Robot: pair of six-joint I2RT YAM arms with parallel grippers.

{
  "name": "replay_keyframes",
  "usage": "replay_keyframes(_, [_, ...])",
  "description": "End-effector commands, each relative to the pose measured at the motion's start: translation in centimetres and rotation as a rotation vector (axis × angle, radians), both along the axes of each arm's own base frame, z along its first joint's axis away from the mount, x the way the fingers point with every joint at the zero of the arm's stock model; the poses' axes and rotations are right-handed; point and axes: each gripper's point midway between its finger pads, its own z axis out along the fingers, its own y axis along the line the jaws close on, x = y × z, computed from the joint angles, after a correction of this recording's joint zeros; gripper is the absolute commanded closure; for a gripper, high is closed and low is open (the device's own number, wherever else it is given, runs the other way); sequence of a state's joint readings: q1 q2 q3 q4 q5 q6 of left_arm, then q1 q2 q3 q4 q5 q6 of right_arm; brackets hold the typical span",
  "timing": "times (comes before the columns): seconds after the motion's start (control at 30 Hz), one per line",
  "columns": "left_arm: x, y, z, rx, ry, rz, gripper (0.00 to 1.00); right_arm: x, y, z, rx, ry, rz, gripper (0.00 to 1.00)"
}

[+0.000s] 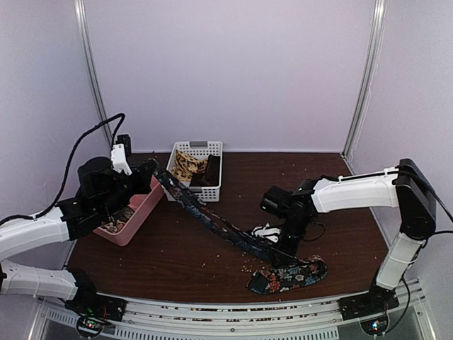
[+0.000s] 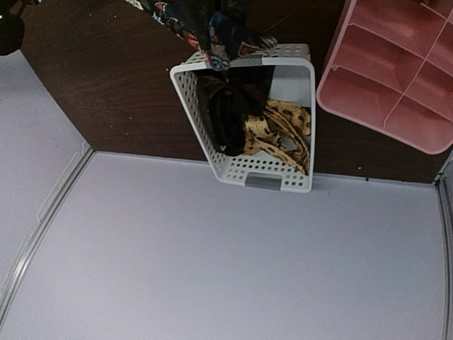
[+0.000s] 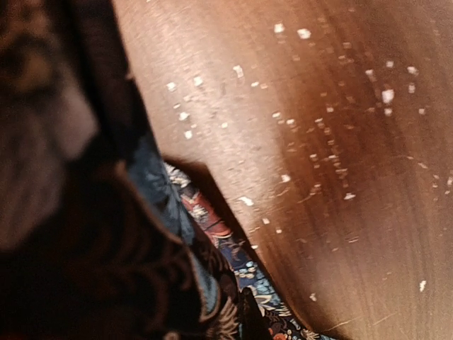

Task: Roll the ties
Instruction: Place the tie at the center of the board.

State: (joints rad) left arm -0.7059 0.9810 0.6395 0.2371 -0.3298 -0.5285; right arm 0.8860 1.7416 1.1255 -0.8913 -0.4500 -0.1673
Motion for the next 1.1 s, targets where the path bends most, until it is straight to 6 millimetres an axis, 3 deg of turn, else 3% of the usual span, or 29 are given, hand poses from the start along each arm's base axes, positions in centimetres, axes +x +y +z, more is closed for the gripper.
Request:
replay_keyframes(0.0, [0.0, 3.7, -4.2, 0.067, 0.147, 0.172, 1.00, -0.9, 0.2, 0.2, -0.021, 0.051, 0.049, 1.00])
replay_keyframes(0.13, [-1.1, 4.1, -8.9, 0.114, 0.278, 0.164, 1.00, 0.3, 1.0, 0.1, -0.048, 0.046, 0.078, 1.00])
replay_keyframes(0.23, [-1.7, 5.2, -10.9, 0.171, 0.347, 0.206, 1.00, 2.2, 1.7, 0.1, -0.085, 0.013, 0.074, 0.99])
replay_keyframes(0.27, [-1.9, 5.6, -11.2, 0.183, 0.358, 0.222, 1.00, 2.9, 1.9, 0.1, -0.102, -0.005, 0.067, 0.93])
replay_keyframes(0.37, [-2.4, 7.0, -11.7, 0.220, 0.381, 0.273, 1.00, 4.8, 2.2, 1.0, -0.124, -0.056, 0.038, 0.58])
replay_keyframes(0.43, [-2.6, 7.6, -11.9, 0.250, 0.400, 0.293, 1.00, 5.8, 1.8, 1.8, -0.129, -0.098, 0.004, 0.05])
replay_keyframes(0.5, [-2.8, 7.8, -12.5, 0.269, 0.430, 0.292, 1.00, 7.1, 0.8, 3.4, -0.124, -0.168, -0.057, 0.00])
replay_keyframes(0.6, [-3.0, 8.3, -13.2, 0.296, 0.474, 0.307, 0.70, 8.8, -1.2, 5.6, -0.119, -0.275, -0.183, 0.01])
replay_keyframes(0.7, [-3.1, 8.8, -12.4, 0.317, 0.457, 0.306, 0.53, 9.2, -3.4, 7.9, -0.074, -0.362, -0.319, 0.00])
replay_keyframes(0.8, [-2.6, 5.5, -9.2, 0.340, 0.320, 0.096, 0.37, 8.3, -4.3, 10.0, 0.052, -0.395, -0.459, 0.00])
replay_keyframes(0.9, [-3.2, 0.2, -6.9, 0.417, 0.224, -0.202, 0.37, 6.8, -5.4, 9.5, 0.149, -0.366, -0.570, 0.00])
replay_keyframes(0.97, [-4.7, -4.3, -6.4, 0.470, 0.156, -0.438, 0.37, 6.1, -6.6, 9.1, 0.166, -0.347, -0.640, 0.01])
replay_keyframes(1.07, [-7.4, -10.0, -7.3, 0.583, 0.094, -0.720, 0.36, 5.2, -7.4, 9.2, 0.212, -0.333, -0.713, 0.00])
